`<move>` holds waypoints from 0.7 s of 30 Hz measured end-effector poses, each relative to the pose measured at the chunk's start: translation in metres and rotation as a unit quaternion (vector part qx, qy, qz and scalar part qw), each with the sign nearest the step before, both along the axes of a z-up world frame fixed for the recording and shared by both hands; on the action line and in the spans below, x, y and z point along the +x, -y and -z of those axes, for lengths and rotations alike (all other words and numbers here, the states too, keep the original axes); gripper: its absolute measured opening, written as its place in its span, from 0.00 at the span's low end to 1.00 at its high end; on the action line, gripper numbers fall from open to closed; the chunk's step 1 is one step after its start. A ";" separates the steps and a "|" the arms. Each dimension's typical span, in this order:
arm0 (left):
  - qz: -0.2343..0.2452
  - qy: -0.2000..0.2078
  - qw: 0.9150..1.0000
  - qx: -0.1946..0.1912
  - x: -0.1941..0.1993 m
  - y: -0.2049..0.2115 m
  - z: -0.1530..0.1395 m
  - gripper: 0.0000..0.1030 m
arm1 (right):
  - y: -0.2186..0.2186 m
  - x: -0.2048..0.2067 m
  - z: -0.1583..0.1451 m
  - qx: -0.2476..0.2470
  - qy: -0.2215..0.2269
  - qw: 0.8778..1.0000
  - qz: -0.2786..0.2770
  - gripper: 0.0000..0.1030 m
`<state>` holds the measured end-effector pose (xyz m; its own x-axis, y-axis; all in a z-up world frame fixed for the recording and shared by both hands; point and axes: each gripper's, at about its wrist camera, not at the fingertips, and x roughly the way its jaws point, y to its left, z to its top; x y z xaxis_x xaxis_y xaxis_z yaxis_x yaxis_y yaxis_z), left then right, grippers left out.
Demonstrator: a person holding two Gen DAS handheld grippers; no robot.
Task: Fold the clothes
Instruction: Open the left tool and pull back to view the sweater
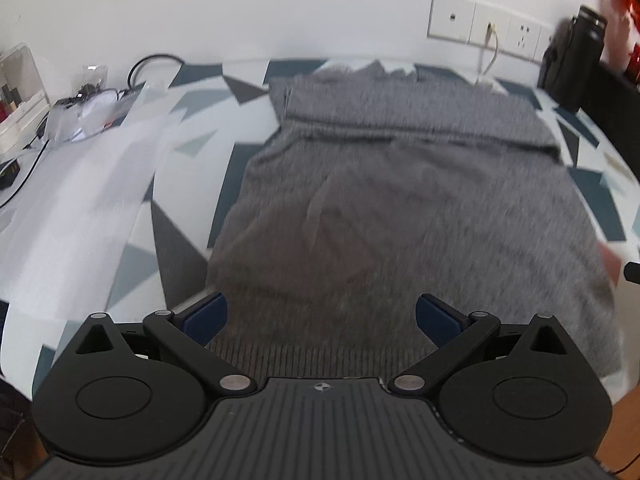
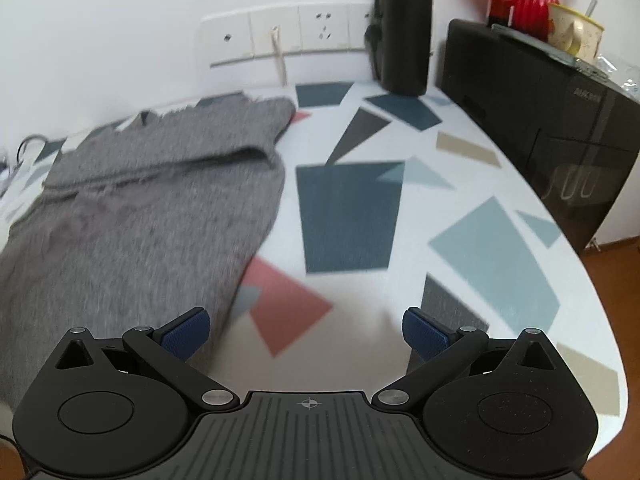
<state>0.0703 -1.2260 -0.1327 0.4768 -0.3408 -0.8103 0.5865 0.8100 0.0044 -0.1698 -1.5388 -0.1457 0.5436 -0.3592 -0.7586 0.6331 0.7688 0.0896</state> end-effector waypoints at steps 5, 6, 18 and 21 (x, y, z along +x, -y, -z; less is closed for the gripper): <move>0.006 -0.019 1.000 0.010 0.003 -0.001 0.015 0.99 | -0.008 0.006 0.006 0.010 -0.013 1.000 -0.017 0.99; 0.009 -0.020 1.000 0.013 0.005 0.000 0.018 0.99 | -0.008 0.008 0.007 0.013 -0.015 1.000 -0.019 0.99; 0.051 -0.026 0.998 0.020 0.034 0.007 0.044 1.00 | -0.022 0.047 0.015 -0.019 -0.051 0.999 -0.001 0.99; 0.065 -0.020 0.997 0.018 0.040 0.009 0.044 1.00 | -0.025 0.056 0.019 -0.023 -0.060 0.998 0.003 0.99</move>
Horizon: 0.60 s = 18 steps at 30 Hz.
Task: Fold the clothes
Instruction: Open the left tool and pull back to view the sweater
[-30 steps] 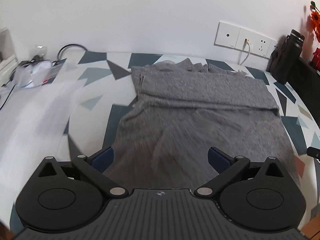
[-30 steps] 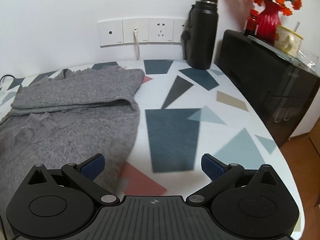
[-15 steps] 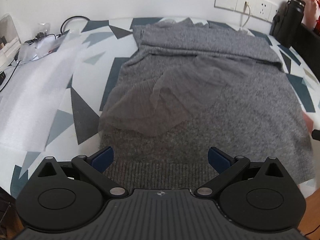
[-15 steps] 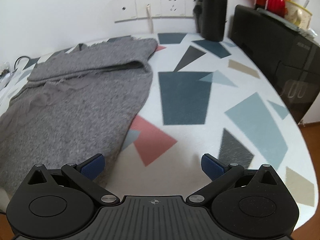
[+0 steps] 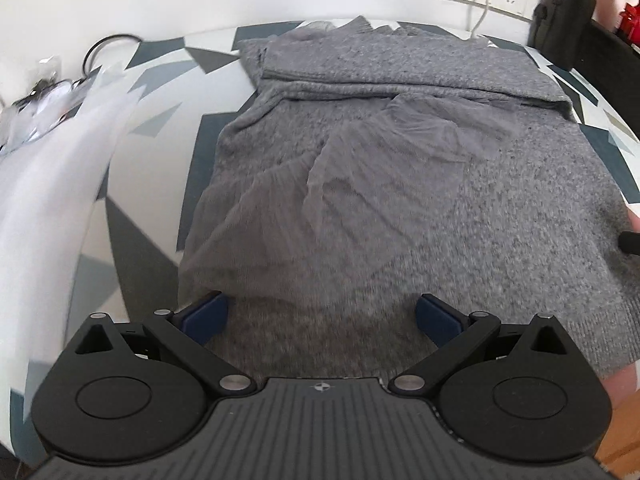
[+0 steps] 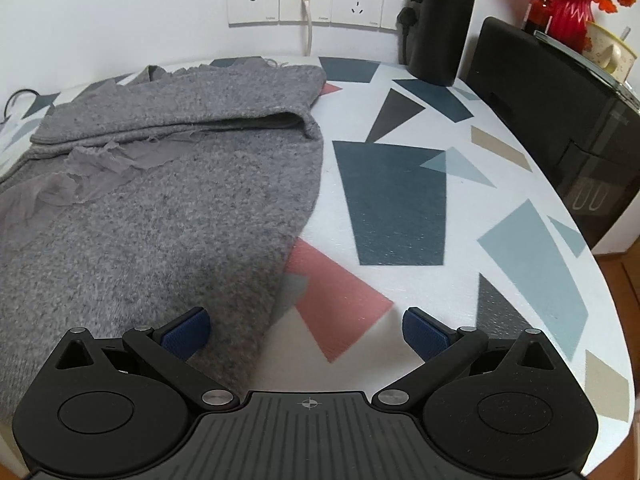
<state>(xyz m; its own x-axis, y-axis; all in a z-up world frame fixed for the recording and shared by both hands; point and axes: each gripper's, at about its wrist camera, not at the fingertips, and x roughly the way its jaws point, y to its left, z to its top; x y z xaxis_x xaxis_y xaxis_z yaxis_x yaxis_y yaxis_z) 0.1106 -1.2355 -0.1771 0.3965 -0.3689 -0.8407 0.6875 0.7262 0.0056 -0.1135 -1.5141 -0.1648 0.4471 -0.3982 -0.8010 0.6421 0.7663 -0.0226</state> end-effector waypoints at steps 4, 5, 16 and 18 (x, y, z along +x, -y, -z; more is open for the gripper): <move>0.017 0.003 1.000 -0.003 0.007 0.003 0.001 1.00 | -0.003 0.007 0.004 -0.001 0.006 1.000 0.012 0.99; 0.020 0.004 1.000 -0.004 0.007 0.003 0.001 1.00 | -0.002 0.008 0.005 0.001 0.009 1.000 0.017 0.99; 0.045 0.016 0.999 -0.015 0.008 0.000 0.004 1.00 | -0.003 0.004 0.010 0.003 0.039 0.998 0.043 0.99; 0.045 0.018 0.999 -0.016 0.007 0.000 0.004 1.00 | -0.003 0.004 0.009 0.004 0.037 0.998 0.044 0.99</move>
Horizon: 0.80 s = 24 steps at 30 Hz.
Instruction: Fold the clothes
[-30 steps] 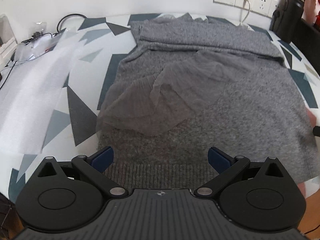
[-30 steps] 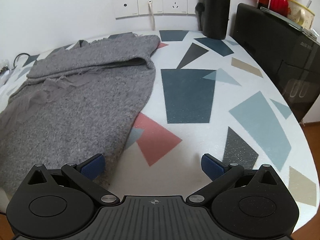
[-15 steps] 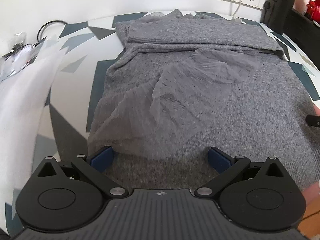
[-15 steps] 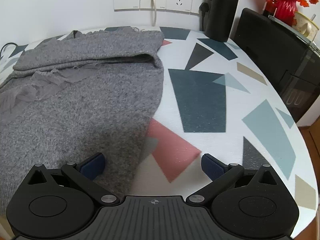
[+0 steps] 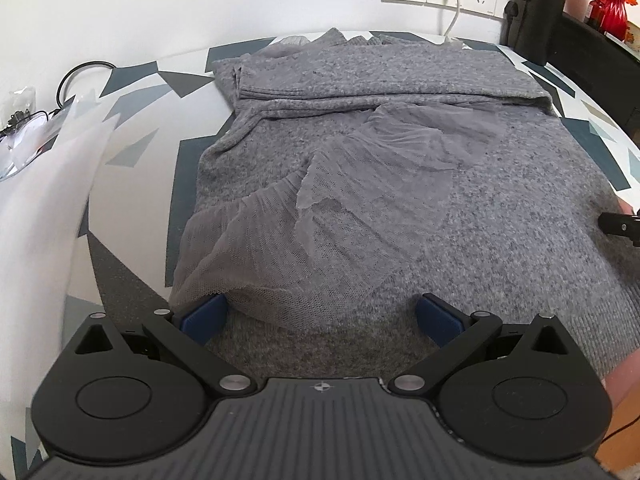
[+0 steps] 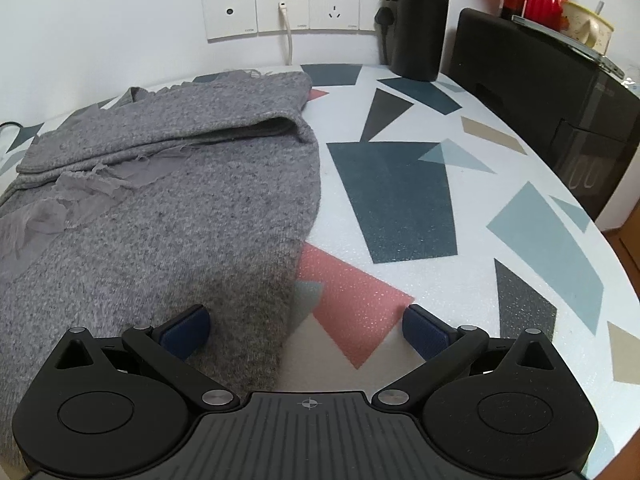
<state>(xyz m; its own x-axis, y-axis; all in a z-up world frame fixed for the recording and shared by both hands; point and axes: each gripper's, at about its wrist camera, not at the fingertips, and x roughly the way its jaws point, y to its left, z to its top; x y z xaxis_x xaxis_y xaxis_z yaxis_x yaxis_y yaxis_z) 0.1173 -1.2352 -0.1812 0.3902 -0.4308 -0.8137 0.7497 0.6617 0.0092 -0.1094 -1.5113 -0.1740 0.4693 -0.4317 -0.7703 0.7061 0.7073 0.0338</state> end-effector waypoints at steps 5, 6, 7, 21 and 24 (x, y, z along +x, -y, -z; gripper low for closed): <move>0.024 -0.009 1.000 0.007 0.000 -0.007 -0.002 1.00 | 0.006 0.002 -0.004 0.023 -0.022 0.999 -0.018 0.99; 0.031 -0.012 0.999 0.009 0.000 -0.010 -0.003 1.00 | 0.007 0.001 -0.005 0.030 -0.026 0.999 -0.021 0.99; 0.036 -0.013 0.999 0.010 0.000 -0.014 -0.004 1.00 | 0.006 -0.001 -0.006 0.037 -0.029 0.999 -0.021 0.99; -0.012 -0.042 0.999 -0.009 0.001 -0.076 -0.009 0.89 | -0.047 -0.037 -0.023 0.086 0.018 0.990 -0.107 0.27; -0.012 -0.035 0.999 -0.010 -0.004 -0.072 -0.011 0.73 | -0.046 -0.036 -0.029 0.081 0.029 0.991 -0.107 0.12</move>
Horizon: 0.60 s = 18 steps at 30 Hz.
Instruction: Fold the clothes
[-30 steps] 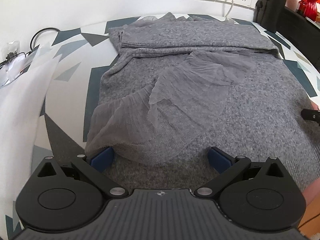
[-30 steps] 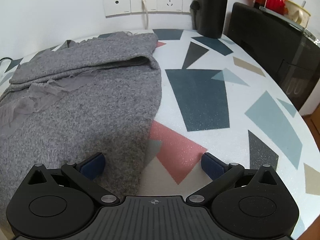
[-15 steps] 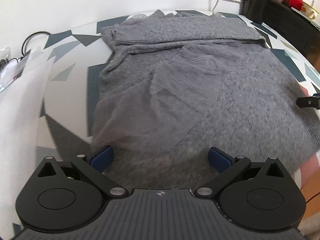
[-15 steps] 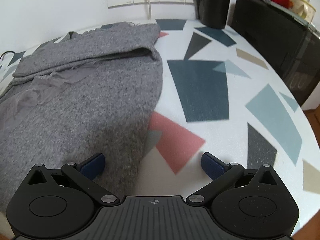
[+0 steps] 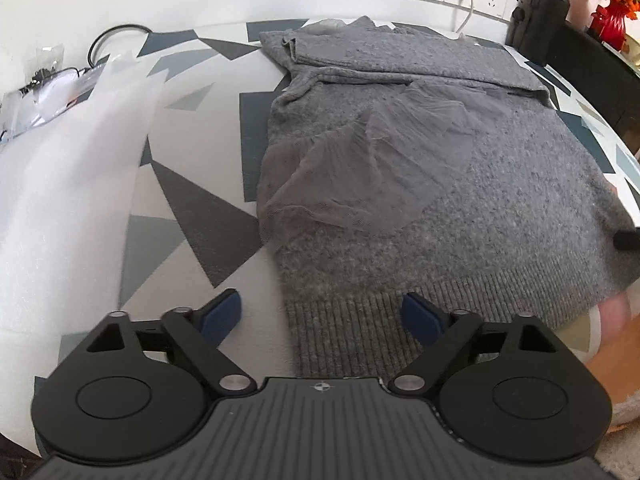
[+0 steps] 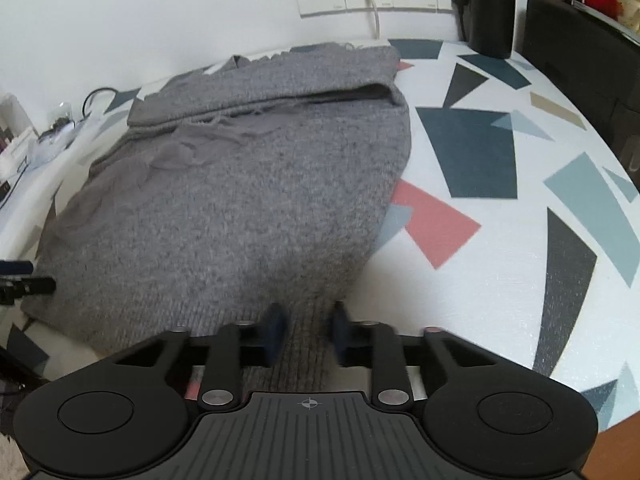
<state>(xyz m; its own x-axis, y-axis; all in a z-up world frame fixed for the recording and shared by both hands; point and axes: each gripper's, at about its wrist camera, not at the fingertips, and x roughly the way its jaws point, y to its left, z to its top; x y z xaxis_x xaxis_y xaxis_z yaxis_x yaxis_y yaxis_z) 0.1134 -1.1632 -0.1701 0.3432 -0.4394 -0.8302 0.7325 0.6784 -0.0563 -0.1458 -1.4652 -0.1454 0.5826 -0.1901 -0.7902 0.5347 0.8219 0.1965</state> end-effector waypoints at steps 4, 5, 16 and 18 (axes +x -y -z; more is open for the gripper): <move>0.002 -0.010 1.000 -0.015 -0.002 0.004 -0.004 0.42 | 0.008 -0.003 -0.013 -0.021 0.016 1.000 0.013 0.09; 0.002 -0.012 1.000 -0.018 -0.002 0.005 -0.004 0.27 | 0.009 -0.004 -0.018 -0.033 0.021 0.999 0.021 0.08; -0.044 -0.013 0.998 -0.032 0.011 -0.015 -0.008 0.06 | 0.021 -0.035 -0.041 -0.020 0.087 0.993 0.074 0.34; -0.052 -0.005 0.998 -0.024 0.013 -0.017 -0.011 0.04 | 0.023 -0.042 -0.034 -0.018 0.075 0.993 0.091 0.34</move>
<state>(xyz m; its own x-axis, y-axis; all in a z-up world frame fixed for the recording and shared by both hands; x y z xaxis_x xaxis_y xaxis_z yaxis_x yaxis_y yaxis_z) 0.1266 -1.1460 -0.1593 0.3811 -0.4423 -0.8119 0.6582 0.7465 -0.0977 -0.1881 -1.4877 -0.1117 0.6468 -0.3303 -0.6875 0.6423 0.7220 0.2574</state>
